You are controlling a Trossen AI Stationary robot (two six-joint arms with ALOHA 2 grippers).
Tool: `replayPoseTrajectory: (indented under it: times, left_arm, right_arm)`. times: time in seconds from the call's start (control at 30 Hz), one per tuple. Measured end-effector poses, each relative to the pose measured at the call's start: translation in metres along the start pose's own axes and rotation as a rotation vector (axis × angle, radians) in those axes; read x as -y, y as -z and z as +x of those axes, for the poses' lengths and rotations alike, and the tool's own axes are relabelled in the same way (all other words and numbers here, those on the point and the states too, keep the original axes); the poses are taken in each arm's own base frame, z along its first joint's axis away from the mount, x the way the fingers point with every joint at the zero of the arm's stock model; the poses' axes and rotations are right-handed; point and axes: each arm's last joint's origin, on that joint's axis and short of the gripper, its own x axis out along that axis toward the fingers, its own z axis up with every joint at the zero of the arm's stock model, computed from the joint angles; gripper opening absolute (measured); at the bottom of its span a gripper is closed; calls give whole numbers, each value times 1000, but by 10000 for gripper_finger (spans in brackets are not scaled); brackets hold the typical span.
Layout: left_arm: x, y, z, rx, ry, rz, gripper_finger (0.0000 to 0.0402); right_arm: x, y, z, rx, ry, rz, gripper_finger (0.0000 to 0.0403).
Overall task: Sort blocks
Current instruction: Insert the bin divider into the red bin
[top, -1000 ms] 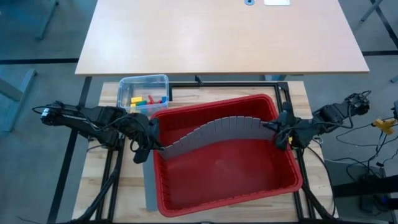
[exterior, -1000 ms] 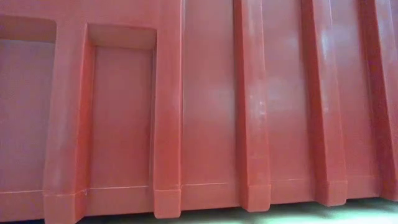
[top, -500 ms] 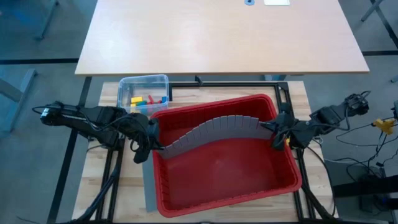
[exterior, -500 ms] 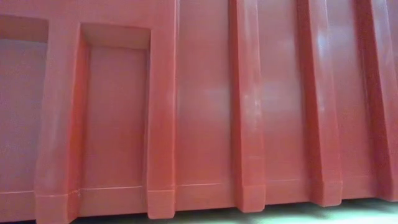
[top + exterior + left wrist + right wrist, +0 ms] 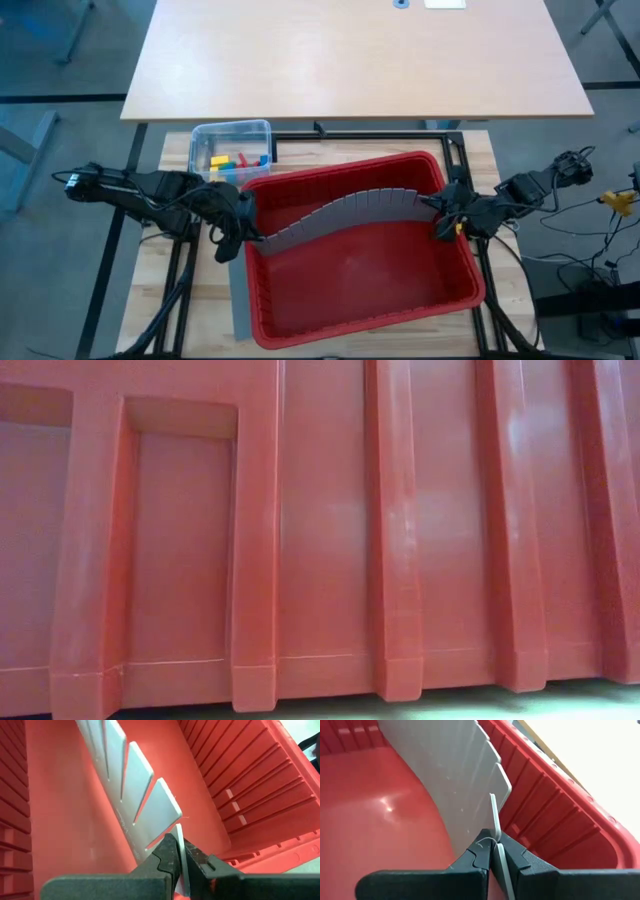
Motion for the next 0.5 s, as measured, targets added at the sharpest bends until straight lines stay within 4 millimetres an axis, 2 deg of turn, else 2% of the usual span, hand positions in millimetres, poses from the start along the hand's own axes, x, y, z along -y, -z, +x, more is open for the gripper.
replayPoseTrajectory:
  times: [0.5]
  left_arm:
    - [0, 0, 0, 4, 1, 1, 0]
  right_arm:
    - [3, 5, -1, -31, 17, 45, 0]
